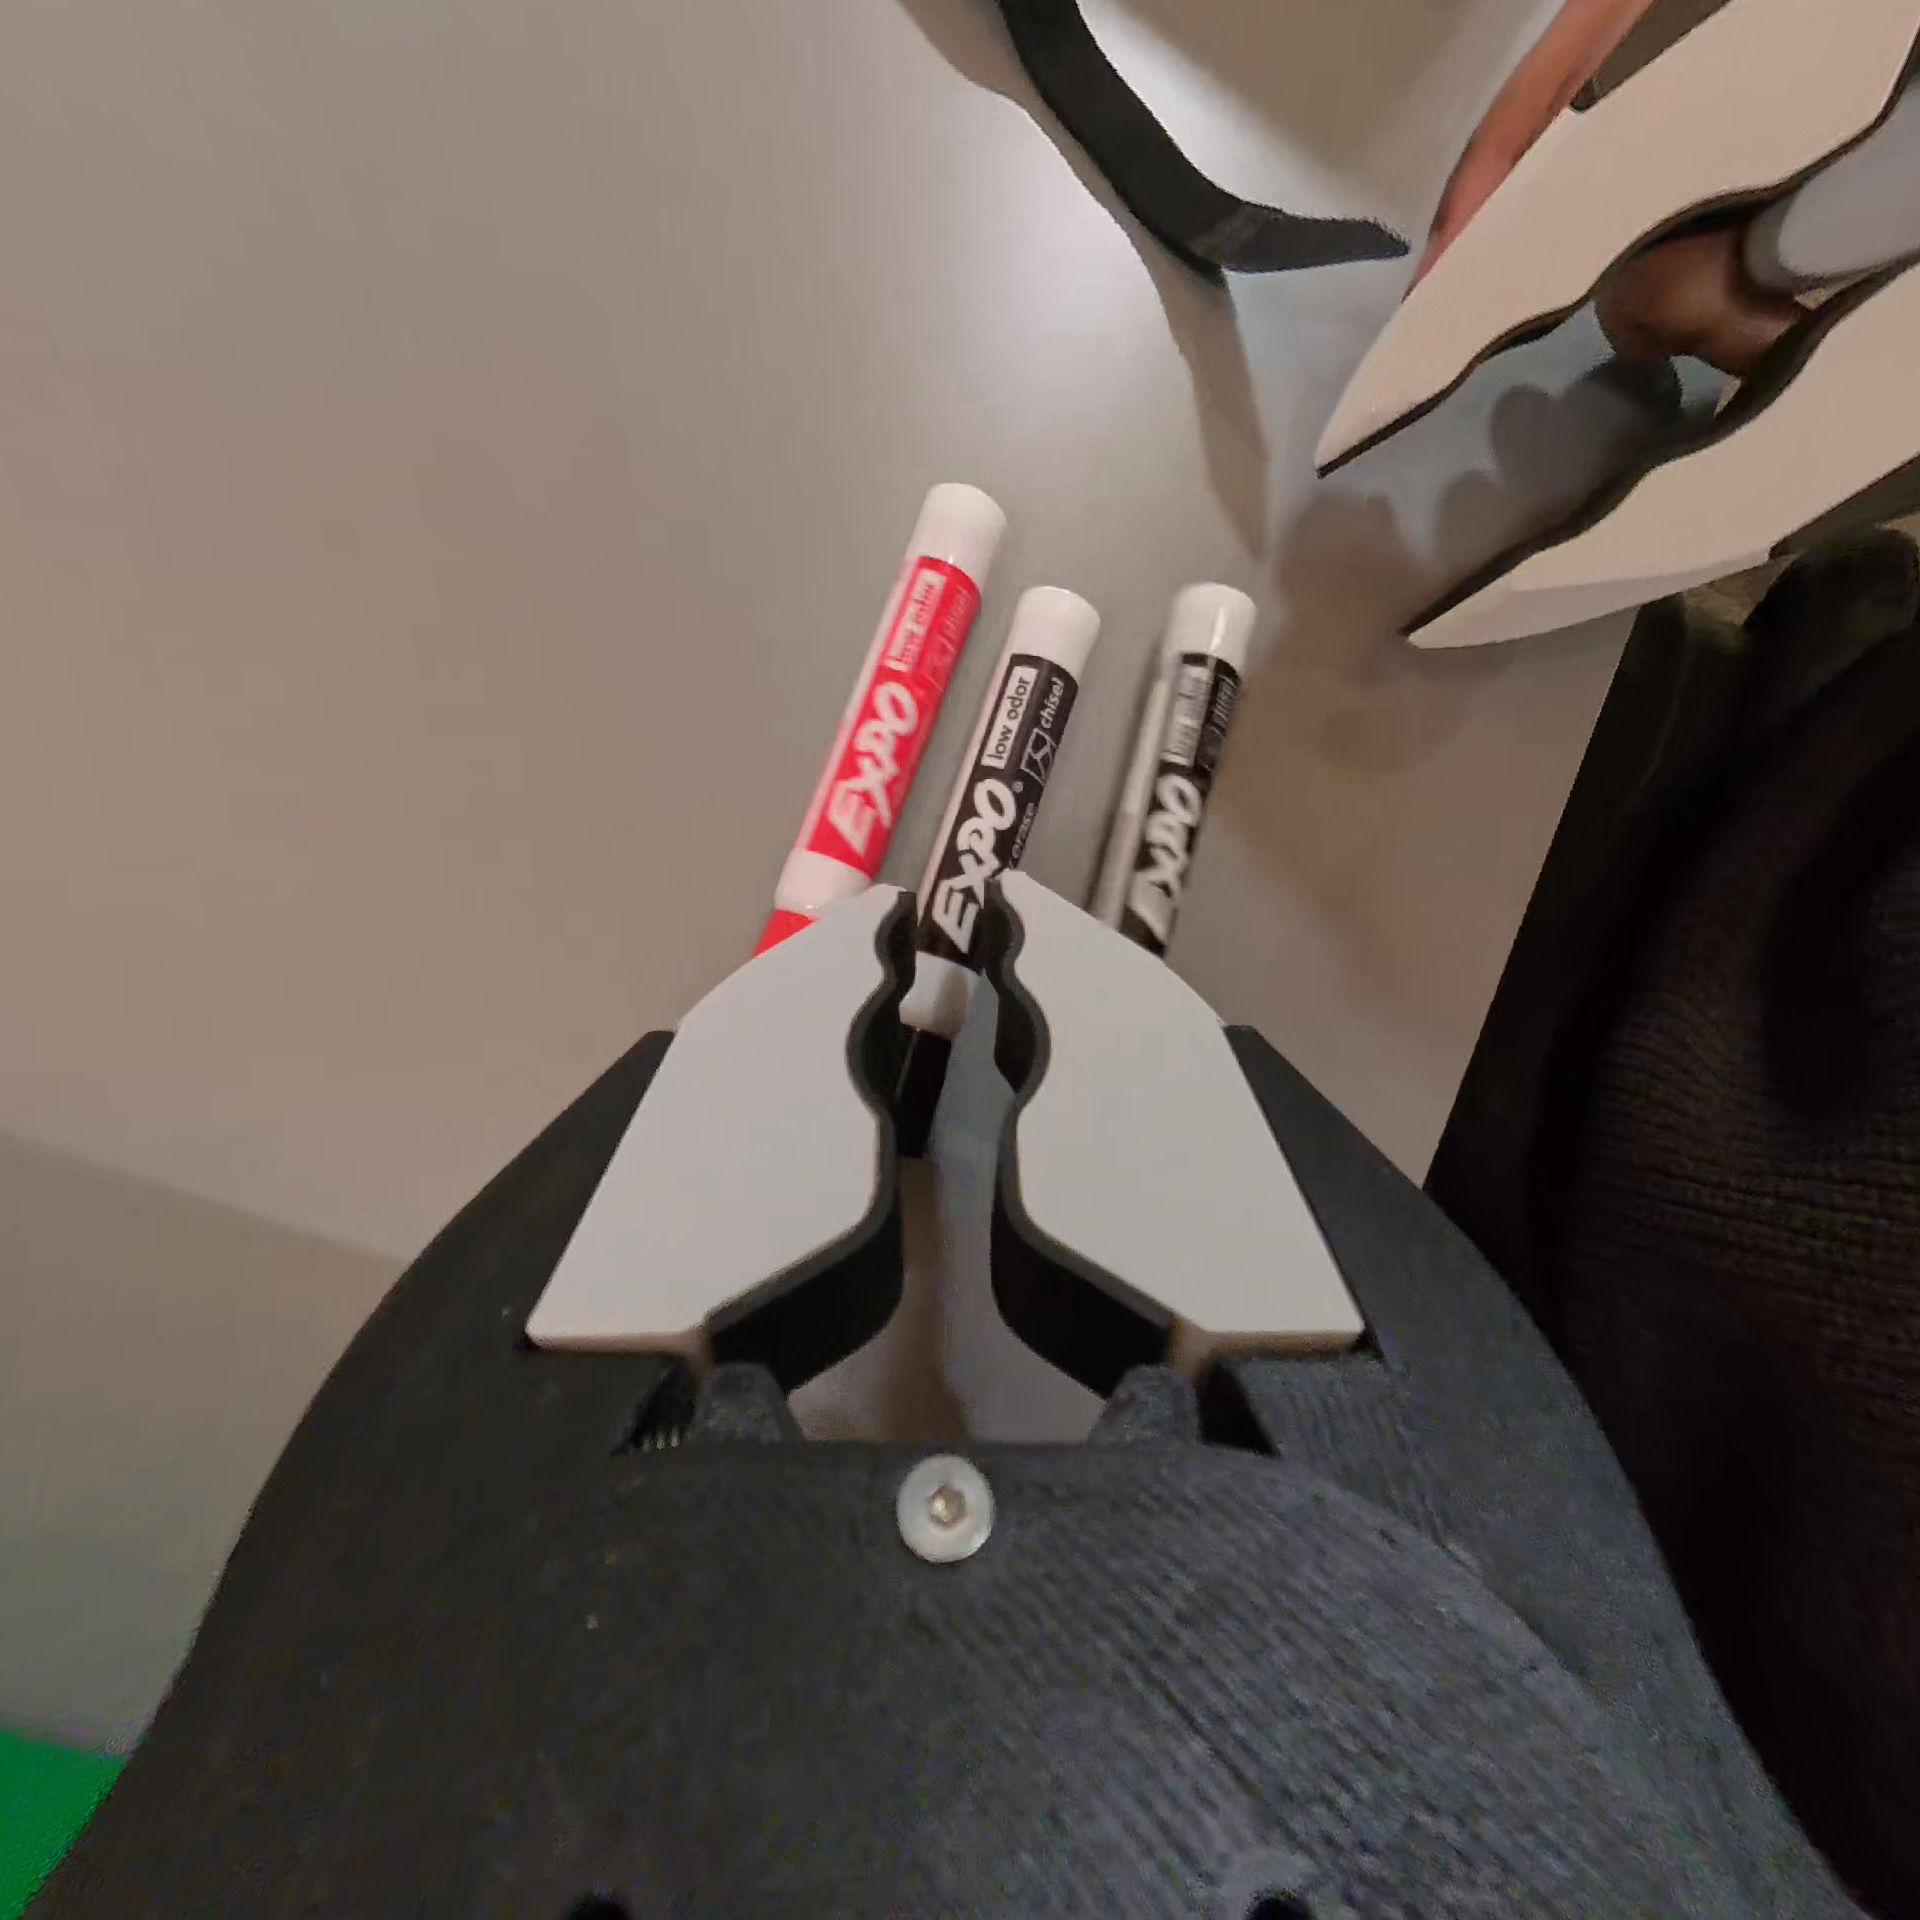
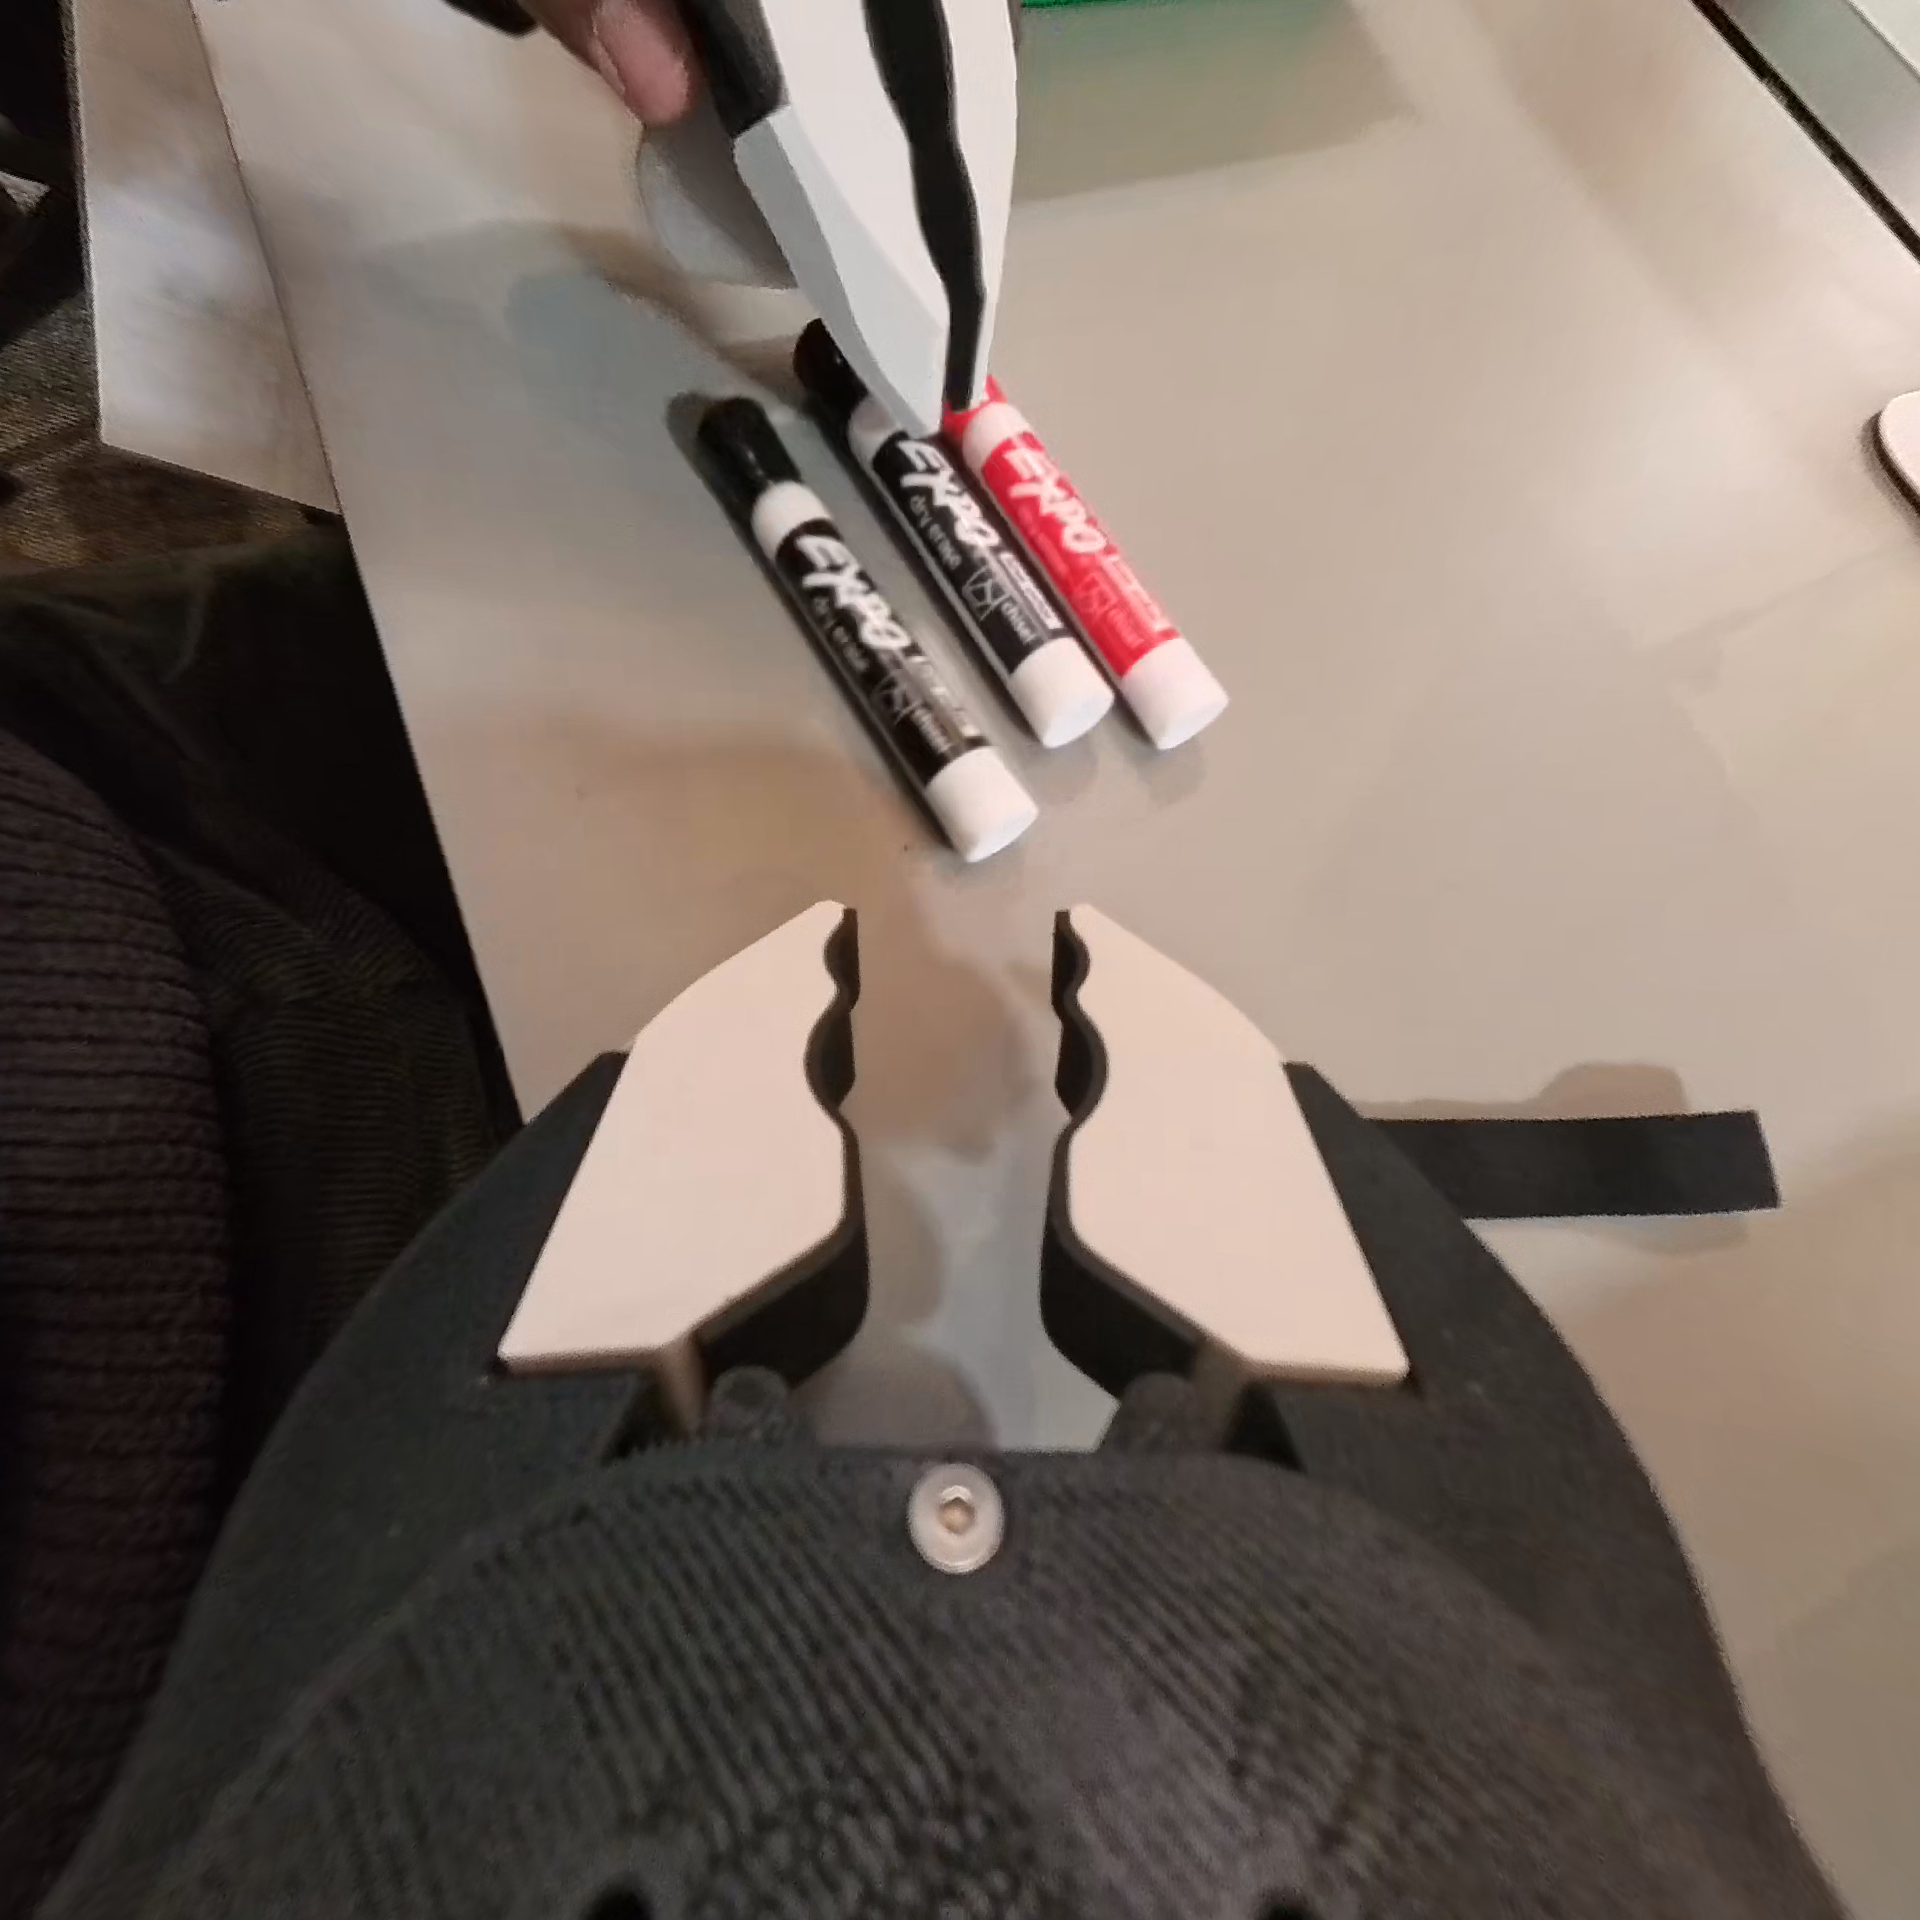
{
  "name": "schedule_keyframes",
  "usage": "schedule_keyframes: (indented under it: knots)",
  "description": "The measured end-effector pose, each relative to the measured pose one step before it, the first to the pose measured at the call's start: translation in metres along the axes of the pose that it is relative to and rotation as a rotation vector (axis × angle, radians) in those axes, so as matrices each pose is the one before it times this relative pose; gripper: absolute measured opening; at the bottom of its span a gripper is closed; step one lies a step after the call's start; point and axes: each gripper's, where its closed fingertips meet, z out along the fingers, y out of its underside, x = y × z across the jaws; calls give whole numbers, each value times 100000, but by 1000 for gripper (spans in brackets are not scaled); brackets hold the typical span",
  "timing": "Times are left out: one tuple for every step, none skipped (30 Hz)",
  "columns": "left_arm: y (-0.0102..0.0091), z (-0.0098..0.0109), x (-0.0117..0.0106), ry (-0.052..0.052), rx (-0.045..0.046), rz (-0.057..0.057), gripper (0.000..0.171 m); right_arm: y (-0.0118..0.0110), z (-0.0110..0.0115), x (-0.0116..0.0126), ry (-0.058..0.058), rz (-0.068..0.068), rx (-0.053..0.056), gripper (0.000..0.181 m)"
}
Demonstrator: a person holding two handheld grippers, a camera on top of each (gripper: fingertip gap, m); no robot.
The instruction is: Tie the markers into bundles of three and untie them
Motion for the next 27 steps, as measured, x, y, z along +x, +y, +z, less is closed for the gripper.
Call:
schedule_keyframes:
  knots:
    - [-9, 99, -74, 382, 341, -1396, 17, 16, 12, 37, 2, 147, -18, 36]
    - [-15, 90, -113, -91, 802, -689, 17, 20, 3, 39, 55, 90, -12, 36]
    - [60, 99, 4, 526, 332, -395, 18, 27, -3, 47, 29, 72, -11, 36]
    - [181, 124, 92, 1174, -624, -486, 20, 13, -4, 69, 108, 67, 46, 36]
    - [95, 76, -8, 190, -282, -268, 22, -16, -19, 63, 169, -93, 177, 36]
    - [-82, 13, -68, -470, 680, -72, 22, -111, -56, 36, 167, -532, 642, 36]
    - [-98, -13, 37, -3, 564, -171, 22, -351, -122, -57, 199, -1454, 1779, 36]
    - [-119, 10, 64, 163, 534, -105, 22, -655, -160, -237, 25, -2805, 3323, 36]
    - [-128, 29, -4, -373, 622, -52, 23, -920, -97, -571, -1206, -3815, 4305, 35]
    - [-121, 64, -47, -662, 602, 49, 23, -1036, 67, -971, -3019, -3842, 4220, 35]
    - [-117, 74, -32, -451, 570, 109, 23, -805, 343, -1297, -4834, -2904, 1998, 34]
    - [-82, 67, -53, -460, 495, 9, 23, -202, 664, -1365, -5200, -1557, -1923, 33]
    - [-44, 53, -27, -257, 327, -22, 23, 522, 847, -1081, -3897, -1434, -6056, 31]
    - [83, 31, 33, 336, -389, -224, 23, 1012, 814, -452, -372, -2420, -8344, 25]
    - [160, 14, 28, 323, -674, -299, 24, 684, 536, 79, 2759, -2573, -4873, 22]
    - [114, -23, -62, -309, -306, 93, 24, 366, 125, 216, 2371, -3553, -1887, 22]
    - [44, -65, -139, -785, 204, 318, 24, 34, -164, 28, -299, -1680, 712, 20]
    - [-43, -98, -122, -476, 562, 3, 24, 78, -136, 45, -1006, 1090, 693, 19]
    - [-89, -115, -91, 52, 760, -598, 24, 94, -97, 29, -1430, 2327, 533, 19]
    - [-134, -99, -150, -96, 1102, -1072, 24, 43, -109, 40, -1288, 2163, 442, 19]
    - [-105, -89, -133, 9, 1131, -1134, 24, -83, -128, 133, -199, 1432, 827, 19]
    - [-54, -70, -135, 4, 909, -939, 24, -152, -139, 197, 773, 657, 1103, 19]
    - [-69, -78, -214, -749, 1032, -496, 24, -142, -131, 172, 887, 171, 1031, 18]
    - [-51, -63, -265, -1211, 832, -226, 25, -111, -104, 118, 650, 28, 819, 18]
    - [-63, -58, -336, -1632, 837, -297, 25, -50, -52, 90, 574, 141, 576, 18]
    - [-92, -48, -372, -1873, 1047, -566, 27, 46, -21, 49, 188, 172, 20, 18]
    - [-94, -59, -316, -1370, 932, -837, 28, 91, -13, -4, -153, 70, -240, 19]
